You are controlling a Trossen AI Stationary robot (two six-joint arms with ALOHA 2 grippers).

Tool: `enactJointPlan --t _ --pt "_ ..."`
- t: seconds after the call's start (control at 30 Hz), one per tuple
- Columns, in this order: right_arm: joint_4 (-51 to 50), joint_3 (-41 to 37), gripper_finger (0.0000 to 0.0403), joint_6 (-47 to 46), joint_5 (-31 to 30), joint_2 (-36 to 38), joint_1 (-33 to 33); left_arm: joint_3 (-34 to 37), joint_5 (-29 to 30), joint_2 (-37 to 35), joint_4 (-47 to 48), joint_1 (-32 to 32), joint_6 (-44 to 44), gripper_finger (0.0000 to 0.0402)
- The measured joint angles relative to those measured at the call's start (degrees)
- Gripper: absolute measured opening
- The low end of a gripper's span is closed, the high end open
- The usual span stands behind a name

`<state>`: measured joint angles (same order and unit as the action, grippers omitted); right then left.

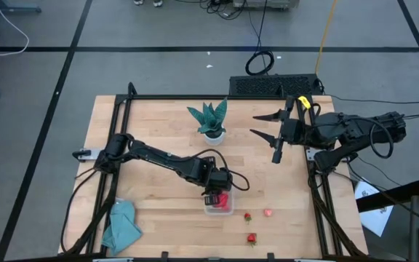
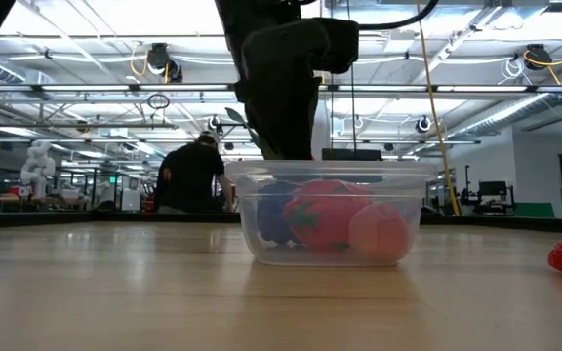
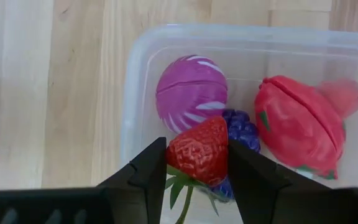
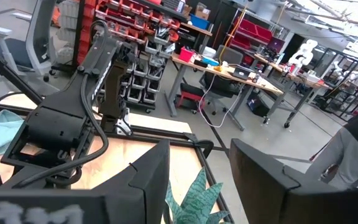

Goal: Pick and placing Produce into tupperware
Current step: Put the top left red strawberry into the transparent bin

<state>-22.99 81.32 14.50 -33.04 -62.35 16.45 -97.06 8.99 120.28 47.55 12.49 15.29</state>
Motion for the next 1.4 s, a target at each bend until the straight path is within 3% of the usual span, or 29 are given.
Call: enactJointPlan --t 1.4 --pt "-2.1 0.0 0.016 -0.3 0.1 0.0 0.0 0.0 -2.2 1.1 -0.3 -0.9 1.9 0.015"
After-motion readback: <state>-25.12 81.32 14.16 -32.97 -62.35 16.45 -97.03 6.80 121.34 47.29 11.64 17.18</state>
